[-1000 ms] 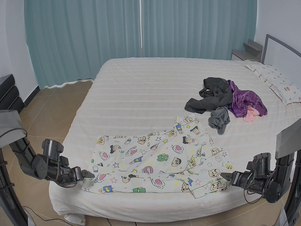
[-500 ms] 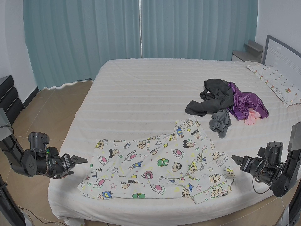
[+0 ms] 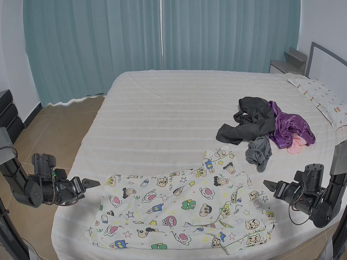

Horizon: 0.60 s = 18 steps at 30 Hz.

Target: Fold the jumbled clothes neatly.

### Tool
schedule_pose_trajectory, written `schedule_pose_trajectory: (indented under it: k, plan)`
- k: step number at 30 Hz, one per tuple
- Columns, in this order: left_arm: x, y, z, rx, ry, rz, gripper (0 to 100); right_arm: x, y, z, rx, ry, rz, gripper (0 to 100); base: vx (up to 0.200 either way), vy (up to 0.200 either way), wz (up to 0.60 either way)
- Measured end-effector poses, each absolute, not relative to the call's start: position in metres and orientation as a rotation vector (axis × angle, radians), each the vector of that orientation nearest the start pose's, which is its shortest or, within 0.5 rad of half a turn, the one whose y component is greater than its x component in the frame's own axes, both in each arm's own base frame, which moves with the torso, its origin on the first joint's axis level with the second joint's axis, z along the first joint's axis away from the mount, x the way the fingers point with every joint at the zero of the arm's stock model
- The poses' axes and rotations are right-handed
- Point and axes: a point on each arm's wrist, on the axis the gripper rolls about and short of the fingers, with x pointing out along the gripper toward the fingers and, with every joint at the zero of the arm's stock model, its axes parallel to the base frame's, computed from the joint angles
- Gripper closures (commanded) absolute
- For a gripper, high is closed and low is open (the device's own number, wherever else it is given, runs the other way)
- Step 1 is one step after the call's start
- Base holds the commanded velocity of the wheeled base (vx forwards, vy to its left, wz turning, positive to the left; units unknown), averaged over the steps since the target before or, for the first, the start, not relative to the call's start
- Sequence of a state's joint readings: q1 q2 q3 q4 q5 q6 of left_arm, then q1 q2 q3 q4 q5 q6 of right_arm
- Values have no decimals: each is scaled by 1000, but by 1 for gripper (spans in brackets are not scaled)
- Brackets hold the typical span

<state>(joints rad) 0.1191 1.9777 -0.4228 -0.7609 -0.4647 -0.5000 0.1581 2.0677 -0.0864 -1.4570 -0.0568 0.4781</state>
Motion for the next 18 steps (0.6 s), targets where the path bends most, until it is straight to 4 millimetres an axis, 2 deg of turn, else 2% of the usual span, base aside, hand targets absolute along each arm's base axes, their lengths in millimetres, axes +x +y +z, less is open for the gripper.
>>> schedule_pose_trajectory:
  k: [4, 10, 18]
  plan:
    - [270, 21, 28, -716, 834, -124, 0, 228, 40, 19, 403, 550, -11, 0, 0, 0, 0]
    - [272, 18, 25, -738, 847, -120, 0, 228, 42, 16, 397, 564, -9, 0, 200, 0, 0]
    - [277, 17, 26, -722, 809, -139, 0, 228, 46, 11, 393, 573, 2, 0, 0, 0, 0]
